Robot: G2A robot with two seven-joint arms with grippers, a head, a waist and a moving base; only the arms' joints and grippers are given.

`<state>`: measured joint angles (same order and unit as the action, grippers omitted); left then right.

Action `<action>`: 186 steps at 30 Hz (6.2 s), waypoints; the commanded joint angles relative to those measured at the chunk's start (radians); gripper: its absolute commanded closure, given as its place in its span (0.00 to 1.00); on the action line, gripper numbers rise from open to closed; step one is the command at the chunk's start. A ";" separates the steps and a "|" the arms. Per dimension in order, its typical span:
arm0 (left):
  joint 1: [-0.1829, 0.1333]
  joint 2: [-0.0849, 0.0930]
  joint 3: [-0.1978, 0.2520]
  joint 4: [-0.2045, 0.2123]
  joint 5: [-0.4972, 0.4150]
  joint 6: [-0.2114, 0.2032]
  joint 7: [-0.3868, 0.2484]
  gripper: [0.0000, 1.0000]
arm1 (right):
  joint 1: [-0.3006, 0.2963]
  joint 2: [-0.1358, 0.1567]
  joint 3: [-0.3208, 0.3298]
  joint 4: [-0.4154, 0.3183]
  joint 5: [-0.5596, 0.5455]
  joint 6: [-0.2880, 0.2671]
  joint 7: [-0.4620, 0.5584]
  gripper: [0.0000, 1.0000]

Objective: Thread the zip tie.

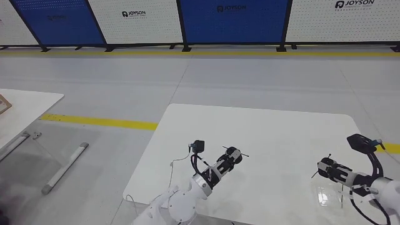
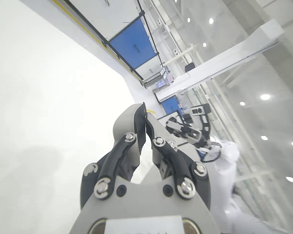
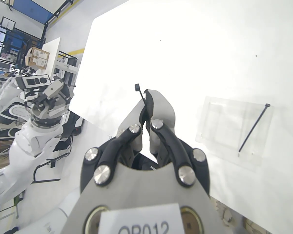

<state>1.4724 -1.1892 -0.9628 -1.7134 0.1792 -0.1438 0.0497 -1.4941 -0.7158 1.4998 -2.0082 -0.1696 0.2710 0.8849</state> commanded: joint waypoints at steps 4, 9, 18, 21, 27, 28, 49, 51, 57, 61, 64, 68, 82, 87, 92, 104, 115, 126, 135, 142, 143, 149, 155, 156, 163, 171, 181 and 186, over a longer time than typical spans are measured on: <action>-0.010 -0.005 0.016 0.013 0.019 0.005 0.025 1.00 | 0.000 0.000 0.000 0.000 0.000 0.000 0.000 1.00; -0.010 -0.005 0.016 0.013 0.019 0.005 0.025 1.00 | 0.000 0.000 0.000 0.000 0.000 0.000 0.000 1.00; -0.010 -0.005 0.016 0.013 0.019 0.005 0.025 1.00 | -0.112 -0.019 -0.066 -0.103 -0.031 -0.055 -0.183 1.00; -0.010 -0.005 0.016 0.013 0.019 0.005 0.025 1.00 | -0.136 -0.029 -0.110 -0.122 -0.043 -0.062 -0.259 1.00; -0.010 -0.005 0.016 0.013 0.019 0.005 0.025 1.00 | -0.090 -0.064 -0.219 -0.044 0.020 -0.085 -0.435 1.00; -0.010 -0.005 0.016 0.013 0.019 0.005 0.025 1.00 | -0.090 -0.064 -0.219 -0.044 0.020 -0.085 -0.435 1.00; -0.010 -0.005 0.016 0.013 0.019 0.005 0.025 1.00 | -0.096 -0.104 -0.307 -0.046 0.045 -0.102 -0.671 1.00; -0.010 -0.005 0.016 0.013 0.019 0.005 0.025 1.00 | -0.078 -0.116 -0.348 -0.043 0.033 -0.092 -0.706 1.00; -0.010 -0.005 0.016 0.013 0.019 0.005 0.025 1.00 | -0.057 -0.126 -0.380 -0.034 0.025 -0.078 -0.720 1.00; -0.010 -0.005 0.016 0.013 0.019 0.005 0.025 1.00 | -0.057 -0.126 -0.380 -0.034 0.025 -0.078 -0.720 1.00; -0.010 -0.005 0.016 0.013 0.019 0.005 0.025 1.00 | -0.057 -0.126 -0.380 -0.034 0.025 -0.078 -0.720 1.00; -0.010 -0.005 0.016 0.013 0.019 0.005 0.025 1.00 | -0.057 -0.126 -0.380 -0.034 0.025 -0.078 -0.720 1.00; -0.033 -0.012 0.051 0.021 0.077 0.046 -0.015 1.00 | -0.057 -0.126 -0.380 -0.034 0.025 -0.078 -0.720 1.00; -0.075 -0.024 0.082 0.073 0.055 0.055 -0.060 1.00 | -0.057 -0.126 -0.380 -0.034 0.025 -0.078 -0.720 1.00; -0.077 -0.024 0.083 0.075 0.054 0.055 -0.060 1.00 | -0.057 -0.126 -0.380 -0.034 0.025 -0.078 -0.720 1.00; -0.077 -0.024 0.083 0.075 0.054 0.055 -0.060 1.00 | -0.185 -0.141 -0.338 0.072 0.063 -0.353 -0.888 1.00; -0.077 -0.024 0.083 0.075 0.054 0.055 -0.060 1.00 | -0.091 -0.189 -0.461 0.176 0.053 -0.337 -0.933 1.00; -0.093 -0.033 0.119 0.095 0.151 0.075 -0.020 1.00 | -0.091 -0.189 -0.461 0.176 0.053 -0.337 -0.933 1.00; -0.093 -0.035 0.124 0.096 0.148 0.071 -0.015 1.00 | -0.110 -0.210 -0.465 0.215 0.090 -0.468 -1.039 1.00; -0.093 -0.035 0.124 0.096 0.148 0.071 -0.015 1.00 | -0.097 -0.235 -0.516 0.249 -0.006 -0.455 -1.157 1.00; -0.093 -0.035 0.124 0.096 0.148 0.071 -0.015 1.00 | -0.097 -0.235 -0.516 0.249 -0.006 -0.455 -1.157 1.00; -0.093 -0.035 0.124 0.096 0.148 0.071 -0.015 1.00 | -0.097 -0.235 -0.516 0.249 -0.006 -0.455 -1.157 1.00; -0.093 -0.035 0.124 0.096 0.148 0.071 -0.015 1.00 | -0.111 -0.252 -0.505 0.232 0.003 -0.399 -1.224 1.00; -0.093 -0.035 0.124 0.096 0.148 0.071 -0.015 1.00 | -0.110 -0.255 -0.510 0.232 -0.003 -0.389 -1.221 1.00; -0.093 -0.035 0.124 0.096 0.148 0.071 -0.015 1.00 | -0.087 -0.273 -0.529 0.246 0.005 -0.345 -1.204 1.00; -0.093 -0.035 0.124 0.096 0.148 0.071 -0.015 1.00 | -0.084 -0.278 -0.527 0.245 0.021 -0.360 -1.174 1.00; -0.093 -0.035 0.124 0.096 0.148 0.071 -0.015 1.00 | -0.064 -0.296 -0.531 0.265 0.021 -0.360 -1.165 1.00; -0.093 -0.035 0.124 0.096 0.148 0.071 -0.015 1.00 | -0.064 -0.296 -0.531 0.265 0.021 -0.360 -1.165 1.00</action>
<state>1.3790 -1.2245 -0.8393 -1.6176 0.3274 -0.0724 0.0348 -1.5579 -1.0116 0.9686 -1.7429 -0.1488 -0.0889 -0.2803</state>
